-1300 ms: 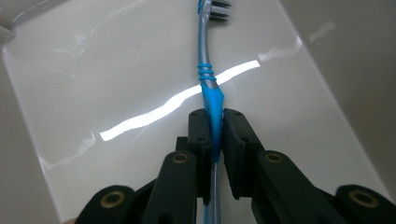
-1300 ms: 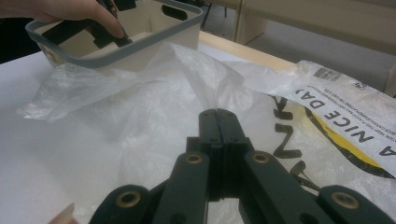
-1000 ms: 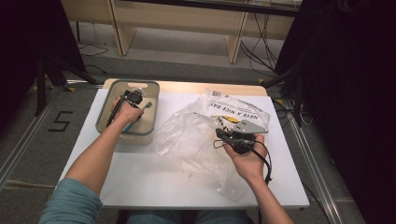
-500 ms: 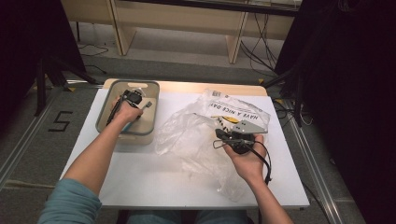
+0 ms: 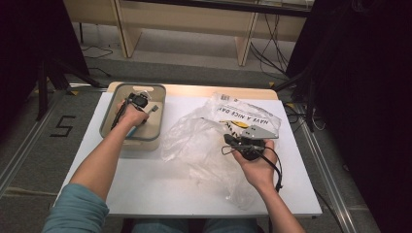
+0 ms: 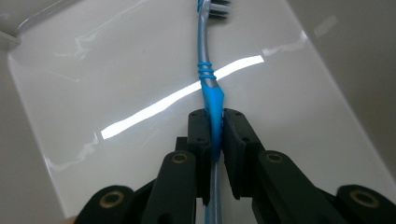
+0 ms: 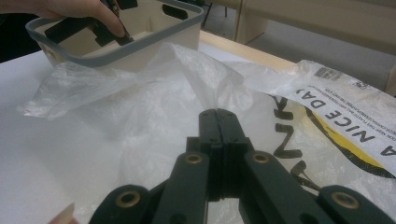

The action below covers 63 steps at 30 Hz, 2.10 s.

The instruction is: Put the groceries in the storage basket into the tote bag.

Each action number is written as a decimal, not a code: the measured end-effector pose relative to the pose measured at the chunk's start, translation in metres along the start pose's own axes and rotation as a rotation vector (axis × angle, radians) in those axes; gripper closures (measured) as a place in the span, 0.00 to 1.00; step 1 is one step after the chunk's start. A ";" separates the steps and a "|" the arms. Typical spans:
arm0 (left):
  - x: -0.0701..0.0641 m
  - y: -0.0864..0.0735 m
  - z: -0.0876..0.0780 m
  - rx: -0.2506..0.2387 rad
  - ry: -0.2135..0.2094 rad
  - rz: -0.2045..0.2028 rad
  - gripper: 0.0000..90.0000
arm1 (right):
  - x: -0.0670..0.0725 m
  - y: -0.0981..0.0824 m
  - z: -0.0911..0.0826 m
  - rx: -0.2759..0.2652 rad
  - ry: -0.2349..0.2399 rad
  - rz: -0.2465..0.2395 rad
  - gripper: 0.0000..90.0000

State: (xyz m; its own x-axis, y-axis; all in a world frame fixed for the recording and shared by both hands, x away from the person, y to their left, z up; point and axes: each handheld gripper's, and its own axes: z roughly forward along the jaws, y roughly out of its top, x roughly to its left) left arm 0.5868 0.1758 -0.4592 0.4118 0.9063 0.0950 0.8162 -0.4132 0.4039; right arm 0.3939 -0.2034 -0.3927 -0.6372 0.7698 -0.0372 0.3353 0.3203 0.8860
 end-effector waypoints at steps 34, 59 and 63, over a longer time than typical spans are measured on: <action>0.001 0.001 -0.007 -0.045 0.031 -0.018 0.92 | -0.001 0.000 0.000 -0.002 -0.004 0.002 1.00; 0.010 -0.002 -0.039 -0.244 0.023 -0.080 0.92 | -0.001 -0.001 0.001 -0.003 -0.004 0.009 1.00; 0.011 -0.004 -0.045 -0.283 0.013 -0.092 0.92 | -0.001 -0.001 0.001 -0.004 -0.005 0.011 1.00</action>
State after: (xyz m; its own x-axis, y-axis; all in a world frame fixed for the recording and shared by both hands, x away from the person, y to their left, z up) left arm 0.5700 0.1908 -0.4187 0.3345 0.9406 0.0575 0.7036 -0.2899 0.6488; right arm 0.3946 -0.2040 -0.3944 -0.6296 0.7764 -0.0296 0.3399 0.3095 0.8881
